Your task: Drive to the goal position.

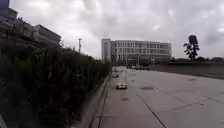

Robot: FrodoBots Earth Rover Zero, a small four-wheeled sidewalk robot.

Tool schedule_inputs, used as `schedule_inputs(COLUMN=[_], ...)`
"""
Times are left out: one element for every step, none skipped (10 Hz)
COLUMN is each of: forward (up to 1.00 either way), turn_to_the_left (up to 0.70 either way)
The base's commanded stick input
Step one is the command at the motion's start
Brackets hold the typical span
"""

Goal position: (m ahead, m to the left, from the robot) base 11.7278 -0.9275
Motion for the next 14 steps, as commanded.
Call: schedule_inputs(forward=[0.06, 0.06, 0.05, 0.04, 0.05, 0.04, 0.05, 0.05, 0.05, 0.01, -0.18, -0.64, -0.7, -0.7], turn_to_the_left=[0.0, 0.0, 0.0, 0.0, 0.0, 0.0, 0.0, 0.0, 0.0, 0.0, 0.0, 0.0, 0.0, 0.0])
